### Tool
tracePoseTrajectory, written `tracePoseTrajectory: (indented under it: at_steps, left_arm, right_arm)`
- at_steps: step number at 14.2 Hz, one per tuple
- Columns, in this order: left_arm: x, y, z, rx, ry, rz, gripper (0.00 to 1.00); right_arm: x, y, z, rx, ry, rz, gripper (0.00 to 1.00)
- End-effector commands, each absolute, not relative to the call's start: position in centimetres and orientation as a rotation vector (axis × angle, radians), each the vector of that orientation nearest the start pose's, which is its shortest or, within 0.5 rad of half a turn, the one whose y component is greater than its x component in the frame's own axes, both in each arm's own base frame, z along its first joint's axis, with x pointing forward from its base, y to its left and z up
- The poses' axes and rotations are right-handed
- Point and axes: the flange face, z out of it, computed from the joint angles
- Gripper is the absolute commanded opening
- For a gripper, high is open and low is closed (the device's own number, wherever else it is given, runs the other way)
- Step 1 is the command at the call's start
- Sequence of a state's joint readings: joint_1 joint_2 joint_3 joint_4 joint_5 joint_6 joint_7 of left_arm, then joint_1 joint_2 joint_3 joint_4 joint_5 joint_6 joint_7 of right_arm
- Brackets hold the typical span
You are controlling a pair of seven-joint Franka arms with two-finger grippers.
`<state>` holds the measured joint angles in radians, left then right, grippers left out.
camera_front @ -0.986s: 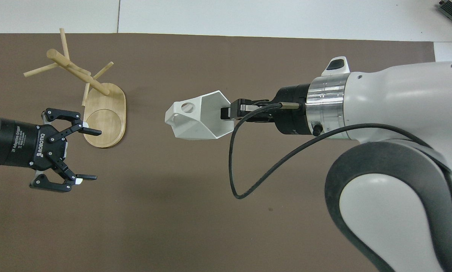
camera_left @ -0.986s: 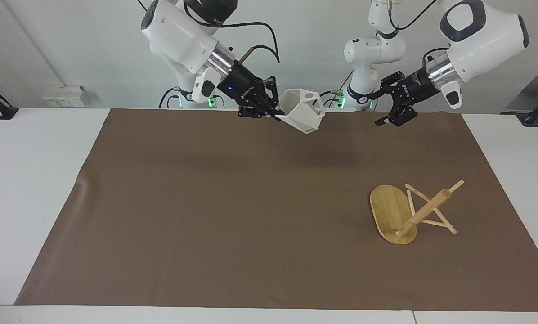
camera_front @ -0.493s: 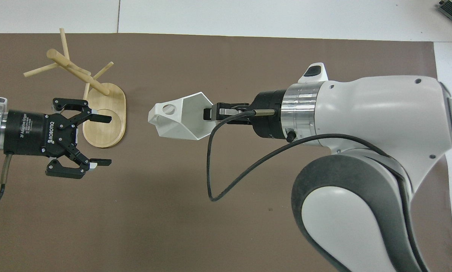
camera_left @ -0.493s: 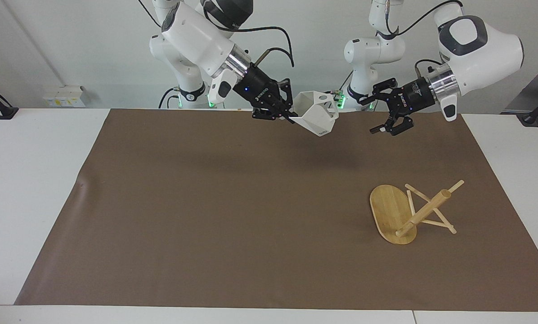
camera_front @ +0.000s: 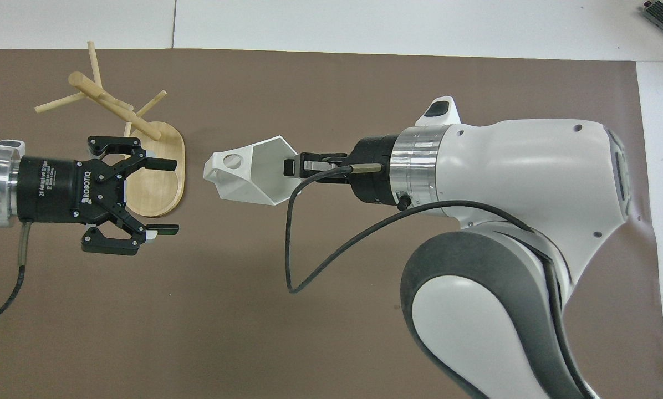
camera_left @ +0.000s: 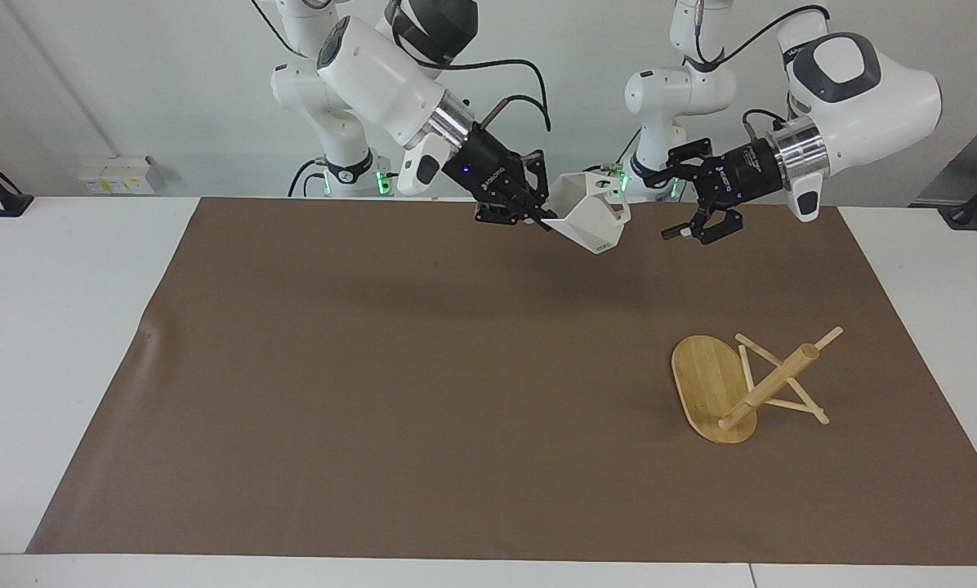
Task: Hang cup on rack
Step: 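Grasp the cup body with the left gripper from the right gripper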
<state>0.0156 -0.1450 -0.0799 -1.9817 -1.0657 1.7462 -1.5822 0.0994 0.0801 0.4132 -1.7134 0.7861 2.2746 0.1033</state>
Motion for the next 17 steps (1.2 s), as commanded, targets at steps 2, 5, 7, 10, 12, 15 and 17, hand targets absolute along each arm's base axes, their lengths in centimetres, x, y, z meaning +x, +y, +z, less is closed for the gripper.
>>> tracePoseTrajectory:
  at_steps: [2, 5, 7, 10, 12, 15, 17]
  left_arm:
    - [50.8, -13.7, 55.5, 1.432, 1.743, -0.965, 1.00]
    - [51.3, -13.7, 55.0, 1.454, 1.696, -0.936, 1.00]
    - [52.4, -14.2, 54.2, 1.454, 1.687, -0.918, 1.00]
    - [52.2, -16.5, 54.2, 1.492, 1.661, -0.937, 1.00]
    - [52.3, -16.6, 54.7, 1.493, 1.653, -0.942, 1.00]
    - [52.6, -17.0, 55.1, 1.491, 1.641, -0.935, 1.00]
    - [52.6, -17.6, 55.4, 1.488, 1.625, -0.944, 1.00]
  right_arm:
    - [54.2, 31.5, 59.6, -2.268, 0.002, -0.258, 0.00]
    - [54.2, 31.5, 59.6, -2.267, 0.004, -0.257, 0.00]
    - [54.2, 31.5, 59.6, -2.268, 0.002, -0.258, 0.00]
    - [54.2, 31.5, 59.7, -2.268, 0.002, -0.259, 0.00]
    - [54.2, 31.5, 59.6, -2.269, 0.003, -0.258, 0.00]
    - [54.2, 31.5, 59.7, -2.268, 0.002, -0.259, 0.00]
    - [54.2, 31.5, 59.7, -2.268, 0.002, -0.259, 0.00]
